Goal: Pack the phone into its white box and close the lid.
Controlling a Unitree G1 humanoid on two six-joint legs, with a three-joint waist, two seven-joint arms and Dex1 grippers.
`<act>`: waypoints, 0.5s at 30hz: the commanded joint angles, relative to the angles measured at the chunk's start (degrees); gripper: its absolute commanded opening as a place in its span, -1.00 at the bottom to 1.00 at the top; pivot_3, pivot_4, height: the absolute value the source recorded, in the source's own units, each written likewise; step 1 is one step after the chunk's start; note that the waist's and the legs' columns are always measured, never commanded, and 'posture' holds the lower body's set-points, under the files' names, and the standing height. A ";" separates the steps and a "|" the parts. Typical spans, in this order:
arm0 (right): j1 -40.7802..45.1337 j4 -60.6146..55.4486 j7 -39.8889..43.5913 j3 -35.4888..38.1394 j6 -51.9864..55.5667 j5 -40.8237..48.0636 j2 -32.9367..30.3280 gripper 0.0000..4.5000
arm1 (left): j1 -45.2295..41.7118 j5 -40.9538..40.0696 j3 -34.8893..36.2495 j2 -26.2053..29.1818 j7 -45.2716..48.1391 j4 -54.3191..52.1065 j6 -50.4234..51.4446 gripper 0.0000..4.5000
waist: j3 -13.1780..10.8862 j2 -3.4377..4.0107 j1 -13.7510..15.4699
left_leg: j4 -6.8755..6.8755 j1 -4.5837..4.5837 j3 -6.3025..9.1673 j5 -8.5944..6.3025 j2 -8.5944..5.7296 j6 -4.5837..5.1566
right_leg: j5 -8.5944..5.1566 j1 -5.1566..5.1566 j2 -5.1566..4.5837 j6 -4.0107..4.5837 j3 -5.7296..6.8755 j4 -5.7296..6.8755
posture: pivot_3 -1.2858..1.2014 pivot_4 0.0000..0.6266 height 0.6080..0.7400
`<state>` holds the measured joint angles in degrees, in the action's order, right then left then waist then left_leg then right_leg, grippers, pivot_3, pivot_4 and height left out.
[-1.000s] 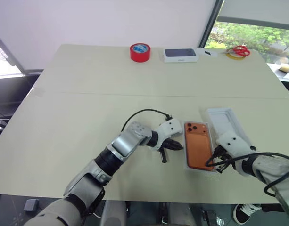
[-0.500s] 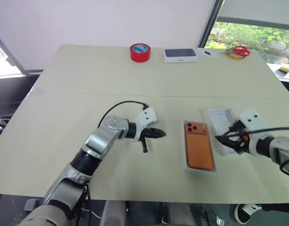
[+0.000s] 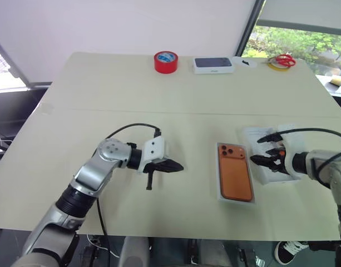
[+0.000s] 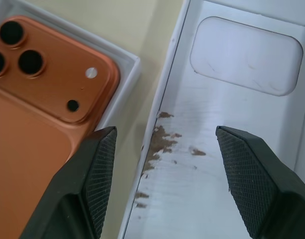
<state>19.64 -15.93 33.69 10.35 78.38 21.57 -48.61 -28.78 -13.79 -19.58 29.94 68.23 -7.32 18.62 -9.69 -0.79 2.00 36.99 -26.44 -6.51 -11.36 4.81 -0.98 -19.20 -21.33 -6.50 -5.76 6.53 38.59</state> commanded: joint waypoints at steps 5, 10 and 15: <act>7.48 4.99 -0.30 -5.92 4.77 0.47 -2.41 0.48 | 0.14 0.62 -0.47 -1.23 -1.33 -1.49 -0.92 -1.00 | 0.00 0.00 -0.10 | 0.01 0.00 -0.02 0.00 0.01 0.00 | 0.00 -0.02 0.00 0.00 -0.02 0.05 | 0.03 -0.52 0.85; 9.34 7.20 0.20 -7.13 4.96 0.61 -3.04 -0.31 | 0.62 1.01 -0.56 -1.57 -2.15 -1.37 -1.05 -1.00 | 0.00 0.00 -0.14 | 0.01 0.00 -0.05 0.00 0.01 0.00 | 0.00 -0.04 0.00 0.00 -0.02 0.06 | 0.03 -0.52 0.85; 9.89 7.19 -0.47 -4.32 8.29 1.34 -2.18 -0.99 | 1.33 1.01 -0.59 -1.41 -2.45 -1.40 -1.24 -1.00 | 0.00 0.00 -0.05 | 0.01 0.00 -0.06 0.00 0.01 0.00 | 0.00 -0.04 0.00 0.00 -0.03 0.06 | 0.03 -0.52 0.85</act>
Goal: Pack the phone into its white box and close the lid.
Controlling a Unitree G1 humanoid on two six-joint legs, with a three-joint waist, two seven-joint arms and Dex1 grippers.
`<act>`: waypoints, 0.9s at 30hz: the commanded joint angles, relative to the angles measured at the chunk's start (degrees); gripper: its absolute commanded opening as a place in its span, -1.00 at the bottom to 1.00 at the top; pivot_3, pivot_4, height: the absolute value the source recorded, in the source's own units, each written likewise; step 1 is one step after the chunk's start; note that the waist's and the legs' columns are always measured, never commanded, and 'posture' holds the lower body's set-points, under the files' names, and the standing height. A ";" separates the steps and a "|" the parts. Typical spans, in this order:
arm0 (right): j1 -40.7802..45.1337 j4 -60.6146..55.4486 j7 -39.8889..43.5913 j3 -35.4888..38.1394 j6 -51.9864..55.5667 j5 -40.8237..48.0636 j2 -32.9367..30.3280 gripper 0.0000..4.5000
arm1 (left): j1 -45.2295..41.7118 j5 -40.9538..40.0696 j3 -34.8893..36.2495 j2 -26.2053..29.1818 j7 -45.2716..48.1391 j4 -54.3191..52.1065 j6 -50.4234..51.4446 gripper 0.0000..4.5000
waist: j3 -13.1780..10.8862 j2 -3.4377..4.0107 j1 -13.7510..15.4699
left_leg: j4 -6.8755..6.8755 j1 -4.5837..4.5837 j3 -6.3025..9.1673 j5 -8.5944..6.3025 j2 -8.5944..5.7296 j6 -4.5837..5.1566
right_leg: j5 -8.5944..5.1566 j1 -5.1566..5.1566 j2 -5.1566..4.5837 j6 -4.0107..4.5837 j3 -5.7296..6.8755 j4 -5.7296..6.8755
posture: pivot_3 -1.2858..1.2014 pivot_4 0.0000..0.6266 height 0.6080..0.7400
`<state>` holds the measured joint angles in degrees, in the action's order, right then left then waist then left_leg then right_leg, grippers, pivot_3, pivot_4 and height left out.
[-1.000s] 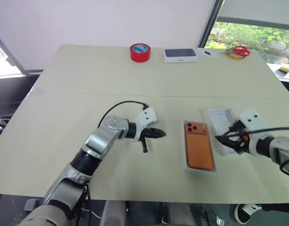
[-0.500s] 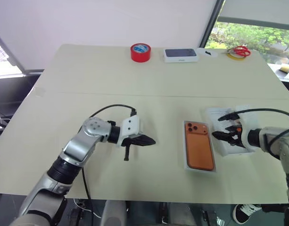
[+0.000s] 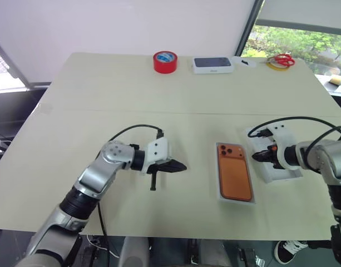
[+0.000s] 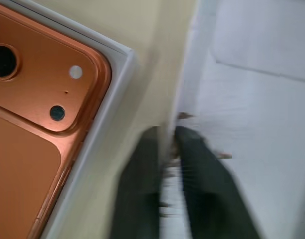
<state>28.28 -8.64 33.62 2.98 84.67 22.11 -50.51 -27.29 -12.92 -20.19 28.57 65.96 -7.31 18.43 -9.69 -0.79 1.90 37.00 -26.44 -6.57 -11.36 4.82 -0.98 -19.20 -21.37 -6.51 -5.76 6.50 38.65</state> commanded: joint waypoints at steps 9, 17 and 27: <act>13.94 4.25 -11.30 27.15 7.83 19.08 7.26 -0.99 | -1.83 1.03 2.83 -1.27 -3.75 3.98 -2.58 -1.00 | -0.01 0.05 -0.53 | -0.01 0.00 -0.05 0.00 0.02 0.00 | 0.00 -0.06 0.00 0.00 -0.02 0.12 | 0.03 -0.52 0.85; 3.25 -3.35 -63.45 21.28 -14.41 87.93 18.68 -0.99 | -6.62 0.63 6.88 -4.43 -8.14 12.23 -3.39 -1.00 | -0.03 0.01 -1.14 | 0.00 0.00 -0.02 0.01 0.03 0.00 | -0.01 -0.03 -0.02 -0.01 0.01 0.23 | 0.03 -0.52 0.85; -12.76 -28.50 -86.88 0.26 -42.61 90.89 35.75 -0.99 | -8.99 1.88 6.72 -6.51 -9.76 15.75 -5.18 -1.00 | -0.05 0.02 -1.28 | 0.03 -0.04 0.12 -0.01 0.01 0.03 | -0.03 -0.16 -0.04 -0.06 -0.08 0.38 | 0.03 -0.52 0.85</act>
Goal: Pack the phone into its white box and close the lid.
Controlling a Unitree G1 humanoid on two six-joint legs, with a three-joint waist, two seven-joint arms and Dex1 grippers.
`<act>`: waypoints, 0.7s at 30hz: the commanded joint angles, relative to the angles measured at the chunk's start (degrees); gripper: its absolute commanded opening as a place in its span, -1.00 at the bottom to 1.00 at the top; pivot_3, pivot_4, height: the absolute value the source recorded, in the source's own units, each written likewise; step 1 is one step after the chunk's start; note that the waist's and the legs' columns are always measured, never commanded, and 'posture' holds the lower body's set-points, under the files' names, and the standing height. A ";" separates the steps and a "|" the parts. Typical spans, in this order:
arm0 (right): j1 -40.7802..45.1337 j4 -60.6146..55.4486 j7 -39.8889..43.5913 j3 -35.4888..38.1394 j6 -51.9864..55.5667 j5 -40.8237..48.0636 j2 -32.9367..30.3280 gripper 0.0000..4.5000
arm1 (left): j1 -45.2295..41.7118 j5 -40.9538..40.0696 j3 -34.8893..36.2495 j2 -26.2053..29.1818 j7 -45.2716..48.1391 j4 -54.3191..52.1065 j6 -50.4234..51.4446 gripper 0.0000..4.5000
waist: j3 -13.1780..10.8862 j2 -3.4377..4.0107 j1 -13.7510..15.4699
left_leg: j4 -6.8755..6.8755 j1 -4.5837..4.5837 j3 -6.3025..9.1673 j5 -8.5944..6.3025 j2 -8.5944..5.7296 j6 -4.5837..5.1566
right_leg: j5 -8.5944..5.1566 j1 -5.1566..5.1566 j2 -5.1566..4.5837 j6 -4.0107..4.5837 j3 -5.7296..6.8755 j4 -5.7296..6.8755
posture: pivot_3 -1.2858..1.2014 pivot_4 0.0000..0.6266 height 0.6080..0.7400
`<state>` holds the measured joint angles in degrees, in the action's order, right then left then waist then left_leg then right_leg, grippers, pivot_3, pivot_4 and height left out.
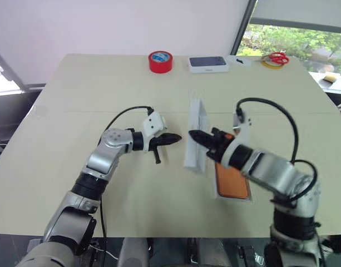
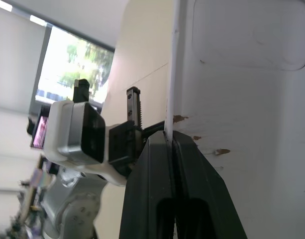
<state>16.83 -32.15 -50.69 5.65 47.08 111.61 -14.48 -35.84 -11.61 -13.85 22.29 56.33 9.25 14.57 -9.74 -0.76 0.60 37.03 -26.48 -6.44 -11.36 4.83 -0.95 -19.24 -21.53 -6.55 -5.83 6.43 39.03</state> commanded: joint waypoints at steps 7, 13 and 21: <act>-7.88 -6.24 0.06 -4.48 -8.26 1.39 -6.55 -0.73 | 1.05 0.82 -2.01 -1.77 0.19 -4.03 0.06 -1.00 | 0.00 0.00 -0.06 | 0.00 0.02 0.06 0.00 -0.01 0.01 | 0.00 0.04 0.00 0.01 0.00 -0.02 | 0.03 -0.52 0.85; -4.86 -1.73 7.91 -0.15 -2.48 1.39 -19.99 0.56 | 3.49 1.25 -6.90 -3.60 1.47 -9.18 2.10 -1.00 | -0.01 0.03 -0.09 | 0.00 0.03 0.08 -0.01 0.00 0.01 | -0.01 0.05 0.01 0.01 0.00 -0.03 | 0.03 -0.52 0.85; -2.20 9.82 22.51 9.03 8.94 -2.01 -48.85 0.76 | 1.09 3.21 -11.21 -9.18 -0.53 -7.36 2.90 -1.00 | -0.03 0.05 0.28 | 0.03 0.03 0.03 -0.05 -0.03 0.09 | -0.01 0.09 -0.03 0.02 -0.02 -0.12 | 0.03 -0.52 0.85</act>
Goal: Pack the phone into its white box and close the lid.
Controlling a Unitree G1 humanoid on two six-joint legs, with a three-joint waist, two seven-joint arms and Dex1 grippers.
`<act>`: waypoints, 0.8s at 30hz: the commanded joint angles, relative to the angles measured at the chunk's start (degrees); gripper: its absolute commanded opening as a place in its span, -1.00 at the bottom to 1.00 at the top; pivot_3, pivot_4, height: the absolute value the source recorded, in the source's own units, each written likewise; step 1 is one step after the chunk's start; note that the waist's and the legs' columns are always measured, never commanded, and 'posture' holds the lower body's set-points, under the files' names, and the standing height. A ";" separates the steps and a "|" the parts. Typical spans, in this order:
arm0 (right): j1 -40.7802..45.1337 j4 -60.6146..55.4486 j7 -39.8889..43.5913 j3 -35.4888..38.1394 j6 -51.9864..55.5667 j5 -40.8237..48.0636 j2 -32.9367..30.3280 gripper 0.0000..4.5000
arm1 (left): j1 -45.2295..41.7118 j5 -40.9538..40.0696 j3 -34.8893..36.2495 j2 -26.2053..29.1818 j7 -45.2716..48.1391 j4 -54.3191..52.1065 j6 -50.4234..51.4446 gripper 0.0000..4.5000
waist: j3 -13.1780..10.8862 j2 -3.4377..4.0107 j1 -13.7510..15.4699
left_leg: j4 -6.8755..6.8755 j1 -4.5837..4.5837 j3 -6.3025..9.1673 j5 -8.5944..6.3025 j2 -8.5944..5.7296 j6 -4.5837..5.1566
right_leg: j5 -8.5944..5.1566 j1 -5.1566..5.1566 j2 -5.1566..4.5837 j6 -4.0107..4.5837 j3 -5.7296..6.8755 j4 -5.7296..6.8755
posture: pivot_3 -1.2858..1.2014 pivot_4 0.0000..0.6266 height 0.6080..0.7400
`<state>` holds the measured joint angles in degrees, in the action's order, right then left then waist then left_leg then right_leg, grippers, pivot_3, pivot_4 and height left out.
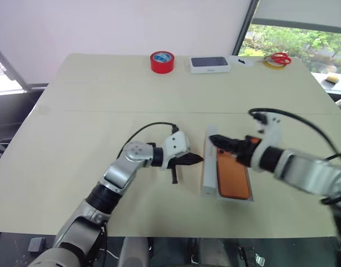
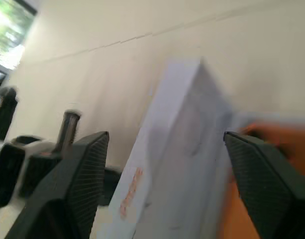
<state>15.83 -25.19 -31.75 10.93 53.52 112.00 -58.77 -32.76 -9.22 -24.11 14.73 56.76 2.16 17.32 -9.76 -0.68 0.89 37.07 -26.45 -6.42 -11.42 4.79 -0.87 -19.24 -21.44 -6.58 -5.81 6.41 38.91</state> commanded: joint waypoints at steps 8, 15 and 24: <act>-6.10 1.07 15.81 5.43 6.20 -21.41 -12.05 -0.53 | -3.80 2.54 -3.25 -6.72 -2.11 3.16 0.07 -1.00 | 0.00 0.00 -0.13 | 0.01 0.02 -0.03 0.00 0.02 0.00 | 0.00 -0.01 0.02 -0.01 0.00 0.00 | 0.03 -0.52 0.85; -11.51 -6.89 28.43 0.67 5.87 -43.87 -16.28 -0.97 | -4.20 1.25 -0.74 -6.68 -2.81 2.62 2.47 -1.00 | 0.00 -0.01 -0.13 | 0.02 0.01 0.02 0.00 0.01 0.00 | 0.00 0.00 0.00 -0.01 0.00 -0.02 | 0.03 -0.52 0.85; -13.75 -8.89 37.48 -3.77 5.58 -59.72 -12.57 -0.97 | -4.76 1.87 -0.96 2.06 2.14 1.07 9.32 -1.00 | 0.00 -0.01 -0.16 | 0.01 0.02 0.03 0.00 0.01 -0.01 | -0.01 -0.01 0.01 -0.02 0.01 -0.01 | 0.03 -0.52 0.85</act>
<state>1.89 -32.51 4.49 6.62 59.38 54.39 -71.82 -36.74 -7.36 -24.07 17.02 57.65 5.86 26.29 -9.76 -0.69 0.72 37.08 -26.44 -6.38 -11.41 4.80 -0.88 -19.25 -21.45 -6.57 -5.82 6.42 38.90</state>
